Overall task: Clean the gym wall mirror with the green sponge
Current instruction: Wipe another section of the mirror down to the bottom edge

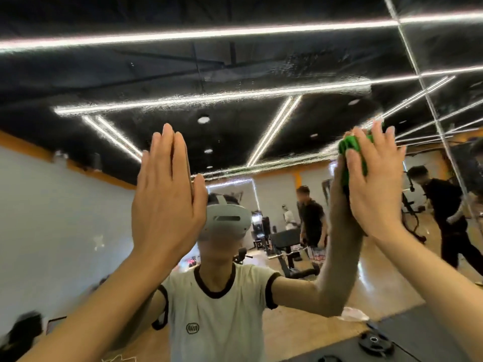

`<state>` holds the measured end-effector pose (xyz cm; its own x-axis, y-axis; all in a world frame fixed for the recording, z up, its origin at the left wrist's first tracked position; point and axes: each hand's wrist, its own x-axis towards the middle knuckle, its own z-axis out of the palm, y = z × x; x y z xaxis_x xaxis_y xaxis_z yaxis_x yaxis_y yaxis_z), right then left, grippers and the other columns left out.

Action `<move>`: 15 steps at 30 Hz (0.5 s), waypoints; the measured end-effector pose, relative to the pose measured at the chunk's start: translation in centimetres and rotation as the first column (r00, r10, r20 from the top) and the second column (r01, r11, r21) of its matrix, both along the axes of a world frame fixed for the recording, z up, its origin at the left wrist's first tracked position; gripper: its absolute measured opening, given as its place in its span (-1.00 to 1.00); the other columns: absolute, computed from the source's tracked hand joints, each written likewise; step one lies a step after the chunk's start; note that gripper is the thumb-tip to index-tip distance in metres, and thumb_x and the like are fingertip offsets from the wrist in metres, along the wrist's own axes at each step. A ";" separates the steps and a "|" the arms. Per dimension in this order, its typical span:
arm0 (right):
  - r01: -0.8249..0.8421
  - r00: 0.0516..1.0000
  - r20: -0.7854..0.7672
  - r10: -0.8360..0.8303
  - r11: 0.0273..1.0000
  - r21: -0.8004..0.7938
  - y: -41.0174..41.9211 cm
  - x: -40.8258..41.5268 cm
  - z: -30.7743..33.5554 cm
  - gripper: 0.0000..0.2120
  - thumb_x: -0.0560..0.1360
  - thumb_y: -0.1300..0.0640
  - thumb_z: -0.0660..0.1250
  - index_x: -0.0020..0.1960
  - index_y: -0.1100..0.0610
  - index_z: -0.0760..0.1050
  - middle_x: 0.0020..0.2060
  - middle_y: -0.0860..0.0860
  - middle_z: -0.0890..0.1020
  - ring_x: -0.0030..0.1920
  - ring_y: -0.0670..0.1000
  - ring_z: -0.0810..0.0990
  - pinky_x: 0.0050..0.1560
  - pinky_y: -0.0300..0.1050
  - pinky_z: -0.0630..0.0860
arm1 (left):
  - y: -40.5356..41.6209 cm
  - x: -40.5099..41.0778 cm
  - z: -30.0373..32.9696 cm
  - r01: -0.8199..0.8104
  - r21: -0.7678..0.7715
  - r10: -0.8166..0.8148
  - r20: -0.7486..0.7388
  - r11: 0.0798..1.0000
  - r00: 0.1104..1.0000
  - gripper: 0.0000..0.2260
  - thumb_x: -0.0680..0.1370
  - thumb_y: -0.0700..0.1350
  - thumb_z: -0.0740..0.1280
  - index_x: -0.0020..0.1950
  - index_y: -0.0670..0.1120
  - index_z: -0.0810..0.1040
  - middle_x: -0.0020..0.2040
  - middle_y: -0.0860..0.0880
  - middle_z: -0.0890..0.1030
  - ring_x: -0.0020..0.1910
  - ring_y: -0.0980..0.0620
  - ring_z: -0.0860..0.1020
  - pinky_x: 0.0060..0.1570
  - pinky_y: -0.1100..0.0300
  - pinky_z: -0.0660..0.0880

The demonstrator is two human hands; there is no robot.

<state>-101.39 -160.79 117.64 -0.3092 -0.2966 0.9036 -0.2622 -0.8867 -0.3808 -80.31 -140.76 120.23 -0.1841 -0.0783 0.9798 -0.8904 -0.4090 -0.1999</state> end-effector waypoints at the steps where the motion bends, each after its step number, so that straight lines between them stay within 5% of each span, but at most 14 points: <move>1: 0.010 1.000 0.004 -0.010 1.000 0.003 1.2 1.1 0.1 -0.58 0.71 0.07 0.07 0.57 0.06 0.28 0.61 0.03 0.14 0.62 0.04 -0.04 0.62 0.13 -0.12 | 0.0 0.0 0.0 -0.003 0.003 0.003 0.001 1.000 1.000 -0.42 0.67 0.01 0.03 0.65 -0.20 0.05 0.66 -0.15 0.07 0.64 -0.09 0.01 0.58 0.18 -0.22; 6: 0.050 0.877 -0.389 -0.283 0.858 -0.512 6.7 7.6 -2.3 -0.49 0.68 -0.04 0.07 0.57 0.15 0.24 0.57 0.08 0.25 0.59 0.09 0.11 0.60 0.04 -0.04 | -0.1 0.2 0.0 -0.006 0.018 0.006 0.002 1.000 1.000 -0.40 0.67 0.04 -0.02 0.65 -0.23 0.03 0.66 -0.17 0.04 0.65 -0.09 -0.02 0.61 0.04 -0.12; 8: 0.027 0.822 -0.448 -0.351 0.810 -0.585 5.4 6.5 -1.9 -0.48 0.68 -0.06 0.08 0.57 0.14 0.21 0.57 0.08 0.26 0.60 0.07 0.10 0.61 0.00 -0.07 | -0.1 0.2 0.0 0.010 0.016 -0.010 0.004 1.000 1.000 -0.40 0.67 0.04 -0.01 0.65 -0.23 0.04 0.66 -0.18 0.05 0.64 -0.09 -0.02 0.61 0.02 -0.09; 11: 0.011 0.884 -0.425 -0.193 0.919 -0.394 2.7 3.0 -1.7 -0.49 0.68 -0.06 0.06 0.60 0.04 0.15 0.60 -0.01 0.19 0.62 -0.01 0.00 0.60 -0.13 -0.19 | -0.2 0.4 -0.1 0.016 0.005 -0.016 0.015 1.000 1.000 -0.42 0.68 0.02 0.03 0.64 -0.25 0.07 0.65 -0.20 0.08 0.64 -0.12 0.01 0.61 -0.02 -0.04; 15: 0.041 0.989 -0.142 -0.050 0.997 -0.071 0.0 -0.7 -2.2 -0.50 0.70 0.02 0.08 0.60 0.12 0.19 0.61 0.03 0.15 0.63 0.00 -0.02 0.59 -0.10 -0.22 | -0.2 0.4 -0.1 0.011 0.014 -0.011 0.016 1.000 1.000 -0.42 0.68 0.01 0.02 0.64 -0.24 0.06 0.65 -0.19 0.06 0.64 -0.11 0.00 0.61 -0.03 -0.03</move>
